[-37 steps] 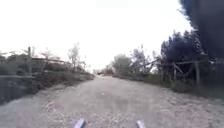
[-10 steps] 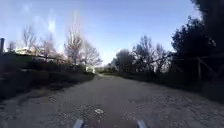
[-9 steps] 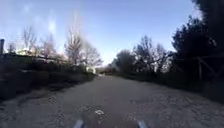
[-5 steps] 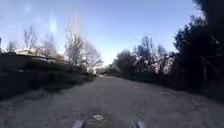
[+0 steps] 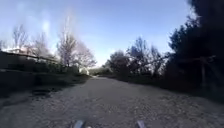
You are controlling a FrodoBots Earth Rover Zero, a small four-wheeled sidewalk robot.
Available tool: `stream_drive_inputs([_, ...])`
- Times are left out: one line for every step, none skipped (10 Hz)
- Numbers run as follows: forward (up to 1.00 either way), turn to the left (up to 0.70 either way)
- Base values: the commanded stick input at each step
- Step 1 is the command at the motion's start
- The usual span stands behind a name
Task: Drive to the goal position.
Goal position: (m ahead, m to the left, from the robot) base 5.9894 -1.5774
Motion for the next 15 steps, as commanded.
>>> stream_drive_inputs([0.7,0.0])
stream_drive_inputs([0.7,0.0])
stream_drive_inputs([0.7,0.0])
stream_drive_inputs([0.7,0.0])
stream_drive_inputs([0.7,0.09])
stream_drive_inputs([0.7,0.35])
stream_drive_inputs([0.7,0.35])
stream_drive_inputs([0.7,0.32])
stream_drive_inputs([0.7,0.05])
stream_drive_inputs([0.7,0.0])
stream_drive_inputs([0.7,0.0])
stream_drive_inputs([0.7,0.0])
stream_drive_inputs([0.7,0.0])
stream_drive_inputs([0.7,0.0])
stream_drive_inputs([0.7,0.0])
